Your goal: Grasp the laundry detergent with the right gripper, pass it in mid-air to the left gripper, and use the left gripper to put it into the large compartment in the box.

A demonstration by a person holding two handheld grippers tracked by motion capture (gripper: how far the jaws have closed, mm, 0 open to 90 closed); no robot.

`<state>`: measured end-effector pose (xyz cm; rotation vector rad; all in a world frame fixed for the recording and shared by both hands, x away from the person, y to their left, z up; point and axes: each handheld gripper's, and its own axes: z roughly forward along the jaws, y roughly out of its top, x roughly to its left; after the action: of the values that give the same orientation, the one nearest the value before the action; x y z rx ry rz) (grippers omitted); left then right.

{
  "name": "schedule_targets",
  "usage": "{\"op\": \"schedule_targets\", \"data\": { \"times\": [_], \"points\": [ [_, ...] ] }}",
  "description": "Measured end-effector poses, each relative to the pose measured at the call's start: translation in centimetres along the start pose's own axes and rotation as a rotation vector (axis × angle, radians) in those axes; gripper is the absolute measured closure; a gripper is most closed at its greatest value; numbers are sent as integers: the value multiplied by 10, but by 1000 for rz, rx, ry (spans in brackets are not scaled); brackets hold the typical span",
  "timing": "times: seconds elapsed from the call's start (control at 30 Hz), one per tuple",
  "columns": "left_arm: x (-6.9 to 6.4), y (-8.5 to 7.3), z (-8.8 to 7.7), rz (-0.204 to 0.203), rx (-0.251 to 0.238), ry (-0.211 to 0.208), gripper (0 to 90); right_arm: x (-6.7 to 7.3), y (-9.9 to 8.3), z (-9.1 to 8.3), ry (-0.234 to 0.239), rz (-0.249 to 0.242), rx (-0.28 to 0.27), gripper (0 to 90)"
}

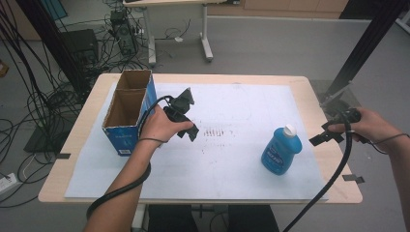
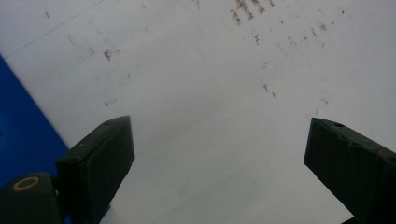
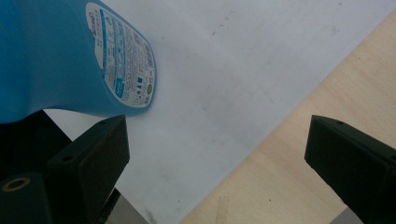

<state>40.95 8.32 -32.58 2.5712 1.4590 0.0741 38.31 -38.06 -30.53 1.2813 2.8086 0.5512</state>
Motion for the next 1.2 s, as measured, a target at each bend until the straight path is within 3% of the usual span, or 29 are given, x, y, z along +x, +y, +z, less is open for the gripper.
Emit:
{"op": "schedule_targets", "data": {
  "times": [0.7,1.2],
  "points": [
    [-8,-20,11,-4,-15,-10,88,6,-21,4,-1,16,-28,65],
    [-13,-31,12,-16,-35,-28,88,20,-27,4,-1,-10,-37,64]
  ]
}}
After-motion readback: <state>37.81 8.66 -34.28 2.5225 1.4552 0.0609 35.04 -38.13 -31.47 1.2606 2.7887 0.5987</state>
